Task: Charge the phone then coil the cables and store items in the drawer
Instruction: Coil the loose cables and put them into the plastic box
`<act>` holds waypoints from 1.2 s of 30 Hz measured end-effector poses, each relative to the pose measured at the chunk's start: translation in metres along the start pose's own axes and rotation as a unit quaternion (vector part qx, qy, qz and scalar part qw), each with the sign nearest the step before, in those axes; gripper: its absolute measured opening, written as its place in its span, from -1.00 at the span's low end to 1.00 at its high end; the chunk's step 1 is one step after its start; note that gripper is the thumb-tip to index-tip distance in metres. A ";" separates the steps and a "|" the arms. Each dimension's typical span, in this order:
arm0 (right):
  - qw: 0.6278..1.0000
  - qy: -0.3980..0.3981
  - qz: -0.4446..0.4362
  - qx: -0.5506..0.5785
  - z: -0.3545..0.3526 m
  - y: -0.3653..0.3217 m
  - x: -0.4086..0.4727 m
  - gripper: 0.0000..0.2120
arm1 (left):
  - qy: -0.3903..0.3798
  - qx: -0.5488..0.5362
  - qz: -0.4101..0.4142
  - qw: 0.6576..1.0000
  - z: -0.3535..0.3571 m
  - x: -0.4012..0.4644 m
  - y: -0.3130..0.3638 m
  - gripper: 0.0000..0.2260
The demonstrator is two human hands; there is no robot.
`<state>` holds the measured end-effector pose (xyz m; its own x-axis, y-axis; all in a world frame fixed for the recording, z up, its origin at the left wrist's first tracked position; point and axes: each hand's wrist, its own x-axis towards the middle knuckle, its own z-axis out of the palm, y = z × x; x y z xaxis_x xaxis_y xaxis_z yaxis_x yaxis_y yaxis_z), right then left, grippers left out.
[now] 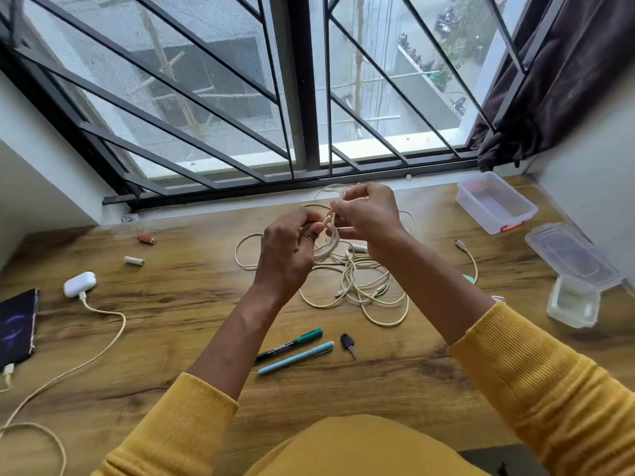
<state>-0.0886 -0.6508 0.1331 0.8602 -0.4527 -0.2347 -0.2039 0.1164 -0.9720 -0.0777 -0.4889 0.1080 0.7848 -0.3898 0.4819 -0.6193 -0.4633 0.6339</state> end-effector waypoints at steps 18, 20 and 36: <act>0.935 -0.336 -0.070 -0.094 -0.031 -0.005 0.008 -0.74 | -0.046 -0.170 -0.050 0.983 -0.021 0.025 -0.014 -0.91; 0.934 -0.350 -0.061 -0.036 -0.031 -0.002 0.008 -0.75 | -0.037 -0.210 -0.083 0.973 -0.019 0.027 -0.014 -0.92; 0.963 -0.267 0.013 0.025 -0.012 -0.008 0.004 -0.82 | 0.035 -0.088 -0.162 0.982 -0.002 0.017 -0.020 -0.92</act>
<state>-0.0889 -0.6646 0.1400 0.9757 0.0694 -0.2079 -0.2169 0.1698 -0.9613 -0.0514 -0.4846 0.1047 0.9433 -0.1869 0.2743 -0.3284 -0.4065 0.8526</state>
